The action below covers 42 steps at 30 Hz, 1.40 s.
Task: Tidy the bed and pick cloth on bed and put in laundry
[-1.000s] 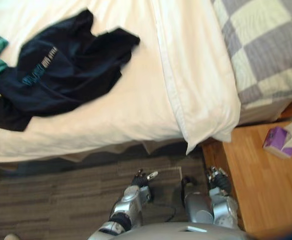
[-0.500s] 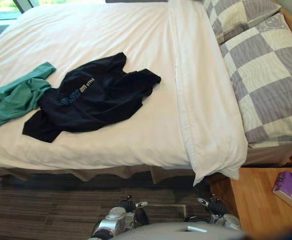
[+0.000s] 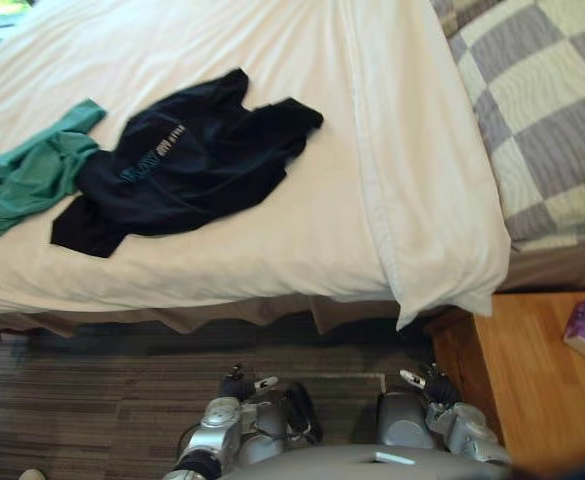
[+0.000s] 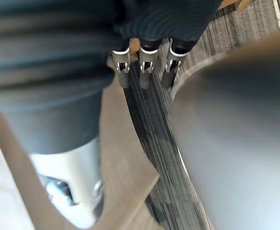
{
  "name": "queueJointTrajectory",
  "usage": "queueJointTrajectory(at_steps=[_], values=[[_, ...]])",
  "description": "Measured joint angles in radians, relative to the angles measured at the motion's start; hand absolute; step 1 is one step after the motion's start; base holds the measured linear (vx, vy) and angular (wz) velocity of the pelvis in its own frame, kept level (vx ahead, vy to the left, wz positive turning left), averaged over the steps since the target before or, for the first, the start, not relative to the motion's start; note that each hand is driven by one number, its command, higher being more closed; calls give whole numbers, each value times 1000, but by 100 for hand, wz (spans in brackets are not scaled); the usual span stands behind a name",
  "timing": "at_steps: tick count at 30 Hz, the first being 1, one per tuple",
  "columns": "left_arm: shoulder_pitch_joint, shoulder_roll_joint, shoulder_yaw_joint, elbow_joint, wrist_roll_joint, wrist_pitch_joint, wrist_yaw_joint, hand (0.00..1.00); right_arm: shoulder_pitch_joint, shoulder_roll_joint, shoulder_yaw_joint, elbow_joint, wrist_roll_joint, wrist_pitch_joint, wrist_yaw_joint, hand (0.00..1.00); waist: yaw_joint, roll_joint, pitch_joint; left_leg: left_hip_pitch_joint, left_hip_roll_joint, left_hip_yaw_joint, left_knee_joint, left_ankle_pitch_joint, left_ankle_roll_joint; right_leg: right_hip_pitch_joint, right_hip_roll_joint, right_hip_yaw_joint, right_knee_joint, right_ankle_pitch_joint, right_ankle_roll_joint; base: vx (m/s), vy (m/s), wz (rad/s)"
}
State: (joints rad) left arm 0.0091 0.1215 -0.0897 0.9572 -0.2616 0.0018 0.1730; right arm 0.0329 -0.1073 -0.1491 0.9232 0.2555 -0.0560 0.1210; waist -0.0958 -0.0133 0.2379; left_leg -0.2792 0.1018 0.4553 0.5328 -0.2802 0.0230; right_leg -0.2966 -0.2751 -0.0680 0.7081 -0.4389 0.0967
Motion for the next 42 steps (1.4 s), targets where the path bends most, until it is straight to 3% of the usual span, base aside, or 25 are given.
queueJointTrajectory(at_steps=[2, 3, 4, 5, 6, 8, 10, 11, 12, 13, 14, 15, 16, 17, 19, 20, 21, 22, 23, 24, 27, 30, 36, 41, 42], values=[[-2, -4, 27, 5, -36, -32, -4, 0, 2, -8, -16, 12, 8, 8, -2, 0, -4, -11, 8, -25, 0, 3, 10, 7, -13, -37, -12, 5, 39, -14, -13, -52, -118, -6], [-16, 7, 58, 8, -48, -59, -14, 0, -1, 2, -39, 40, 12, 18, -2, 0, 0, -30, 27, -60, 38, 12, 125, -45, -7, -50, -24, 17, 68, -25, -30, -26, -150, -2], [-25, 9, 72, 8, -67, -73, -23, 0, 7, 3, -61, 51, 30, 28, -9, 0, 0, -36, 31, -70, 123, -1, 206, -60, -3, -58, -25, 28, 93, -33, -43, 11, -154, -7], [-26, 9, 73, 10, -68, -78, -25, 0, 11, 0, -63, 52, 36, 28, -9, 0, -2, -36, 32, -70, 168, -13, 210, -59, -8, -62, -28, 34, 106, -35, -42, 25, -85, -7], [-26, 4, 71, 7, -67, -96, -31, 0, 20, -11, -63, 54, 37, 28, -9, 0, -7, -39, 33, -70, 251, -55, 170, -40, -35, -78, -42, 55, 138, -53, -29, 34, -16, -2], [-28, -9, 68, 4, -72, -116, -31, 0, 37, -30, -83, 50, 35, 28, -17, 0, -14, -40, 32, -58, 344, -109, 77, 5, -71, -106, -75, 91, 197, -91, 22, 3, 191, -5], [-26, -29, 70, 5, -117, -97, -13, 0, 59, -42, -136, 29, 28, 30, -39, 0, -22, -31, 27, -26, 394, -111, 40, 51, -107, -105, -120, 131, 220, -108, 90, 30, 379, -7], [-26, -45, 77, 6, -171, -68, -8, 0, 78, -44, -174, 7, -13, 28, -47, 0, -22, -17, 20, 7, 392, -110, 13, 95, -206, -86, -139, 152, 188, -90, 135, 60, 409, -13], [-26, -62, 98, 6, -194, -42, 4, 0, 89, -43, -195, 1, -44, 23, -50, 0, -19, -3, 14, 35, 379, -105, -12, 130, -290, -61, -154, 157, 129, -59, 143, 133, 812, -36], [-26, -77, 120, 6, -187, -16, 18, 0, 97, -34, -204, 3, -70, -1, -51, 0, 2, 32, 3, 57, 374, -93, -21, 156, -287, -30, -151, 144, 33, 8, 128, 117, 764, -42], [-35, -62, 132, 4, -164, -11, 23, 0, 89, -1, -206, 8, -79, -8, -52, 0, 9, 12, 5, 45, 371, -73, 31, 150, -276, -20, -166, 149, -3, 52, 94, 131, 895, -42], [-32, -49, 152, 9, -93, 19, 32, 0, 83, 51, -206, 8, -85, -28, -48, 0, 8, 13, -6, 31, 371, -56, 55, 114, -274, -7, -172, 103, -73, 178, 18, 101, 630, -25], [-14, -21, 161, 11, -14, 33, 32, 0, 85, 72, -203, 24, -95, -58, -36, 0, 1, 1, -19, 27, 365, -30, 43, 103, -256, -11, -179, -9, -93, 227, 52, 112, 577, -23], [-12, -7, 163, 15, 28, 37, 29, 0, 79, 67, -186, 47, -106, -68, -25, 0, 7, -7, -22, 35, 364, -24, 22, 106, -247, -9, -158, -91, -82, 215, 85, 154, 498, -25], [-3, 19, 113, 43, 134, 48, -9, 0, 63, 61, -107, 97, -112, -104, -3, 0, 5, -22, -31, 94, 324, 23, -148, 179, -197, 66, 29, -361, -147, 191, 68, 173, 394, -3], [-13, 18, 89, 42, 140, 48, -20, 0, 58, 56, -88, 96, -114, -111, 1, 0, 1, -22, -31, 107, 295, 34, -201, 211, -182, 78, 81, -381, -196, 187, 53, 170, 311, 30], [-28, 5, 26, 44, 166, 49, -45, 0, 48, 35, -34, 95, -123, -131, 23, 0, -3, -33, -37, 141, 212, 61, -327, 281, -145, 123, 173, -383, -355, 207, -26, 147, 293, 23], [-33, -5, -20, 44, 178, 54, -57, 0, 35, 11, 10, 95, -124, -143, 36, 0, -3, -21, -36, 163, 162, 75, -396, 308, -132, 153, 174, -364, -442, 235, -78, 149, 376, 20], [-47, -25, -83, 41, 194, 61, -64, 0, 8, 0, 68, 96, -126, -157, 45, 0, -2, 10, -35, 180, 121, 73, -443, 313, -130, 163, 169, -295, -472, 246, -82, 108, 386, 11], [-60, -31, -122, 39, 206, 71, -63, 0, -8, -7, 101, 95, -126, -164, 49, 0, -9, 17, -36, 199, 104, 63, -465, 317, -128, 171, 164, -255, -471, 246, -82, 74, 306, 26], [-94, -22, -188, 38, 204, 99, -58, 0, -39, 24, 215, 90, -142, -196, 41, 0, -21, 4, -43, 234, 91, 17, -490, 322, -129, 222, 167, -187, -478, 252, -71, 33, 167, 40], [-80, -31, -188, 45, 196, 104, -57, 0, -42, 61, 275, 94, -144, -204, -23, 0, -1, -18, -56, 259, 76, 26, -531, 332, -132, 238, 169, -175, -510, 256, -65, 8, 46, -3], [-10, -34, -206, 47, 224, 51, -64, 0, -46, 48, 355, 99, -241, -187, -61, 0, 0, 0, -69, 369, 46, 58, -567, 333, -131, 348, 163, -121, -610, 306, -42, 9, 70, -27], [7, -30, -205, 52, 263, 27, -83, 0, -50, 36, 375, 122, -227, -150, -77, 0, 5, 6, -92, 390, 27, 52, -585, 327, -124, 372, 153, -111, -646, 309, -35, -67, 36, -2], [6, -29, -203, 55, 263, 19, -82, 0, -63, 25, 392, 139, -197, -134, -74, 0, 6, 4, -90, 374, 30, 51, -544, 291, -116, 367, 148, -101, -650, 304, -25, -105, 52, -7]])
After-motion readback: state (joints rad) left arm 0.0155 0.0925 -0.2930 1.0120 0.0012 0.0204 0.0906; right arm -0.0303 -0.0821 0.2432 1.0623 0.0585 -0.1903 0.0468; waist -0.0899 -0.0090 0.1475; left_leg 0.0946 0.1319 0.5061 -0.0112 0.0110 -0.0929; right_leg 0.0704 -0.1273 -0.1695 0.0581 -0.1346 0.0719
